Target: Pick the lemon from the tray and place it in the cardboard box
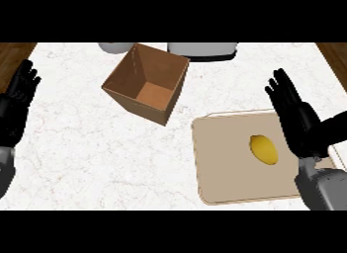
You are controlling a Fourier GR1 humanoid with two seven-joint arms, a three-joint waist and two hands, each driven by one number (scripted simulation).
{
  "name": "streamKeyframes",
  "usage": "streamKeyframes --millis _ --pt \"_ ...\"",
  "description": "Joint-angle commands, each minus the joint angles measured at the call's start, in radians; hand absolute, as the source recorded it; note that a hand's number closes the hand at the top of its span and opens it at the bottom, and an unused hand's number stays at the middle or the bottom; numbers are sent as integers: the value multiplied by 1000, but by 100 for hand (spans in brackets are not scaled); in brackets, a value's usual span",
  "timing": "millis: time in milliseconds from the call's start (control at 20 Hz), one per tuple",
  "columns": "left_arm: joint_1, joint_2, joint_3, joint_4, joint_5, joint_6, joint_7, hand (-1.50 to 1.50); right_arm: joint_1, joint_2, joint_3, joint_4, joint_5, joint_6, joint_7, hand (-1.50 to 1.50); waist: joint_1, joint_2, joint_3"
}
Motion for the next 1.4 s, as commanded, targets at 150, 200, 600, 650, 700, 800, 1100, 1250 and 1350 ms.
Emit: streamKeyframes --millis 150,200,600,650,700,800,1100,1250,1350 --pt "96 -25 -66 -35 -79 33 9 0 -87 4 -171 14 -212 237 -243 -150 38 39 7" --pt "89 -29 -93 -23 -110 55 40 0 -102 29 -180 -2 -259 276 -279 -150 33 40 9" --pt "213 -64 -130 -74 -136 66 36 0 -41 2 -317 410 -169 273 -511 -150 38 42 5" --pt "226 -75 -139 -101 -145 71 47 0 3 -24 -321 461 -145 344 -601 -150 33 40 5" --pt "176 -136 -167 -56 -188 107 73 0 -74 -9 -294 536 -86 337 -642 -150 29 41 4" --pt "218 -58 -100 -44 -122 29 26 0 -4 -168 -274 476 -28 432 -616 -150 26 40 4" --pt "239 -113 -170 -125 -191 106 73 0 -54 -348 -153 519 229 437 -623 -150 42 40 4" --pt "216 -107 -158 -136 -185 97 87 0 -66 -440 -71 515 323 518 -583 -150 42 40 3" --pt "247 -99 -152 -114 -177 78 58 0 -74 -523 -38 510 350 616 -550 -150 40 40 2"
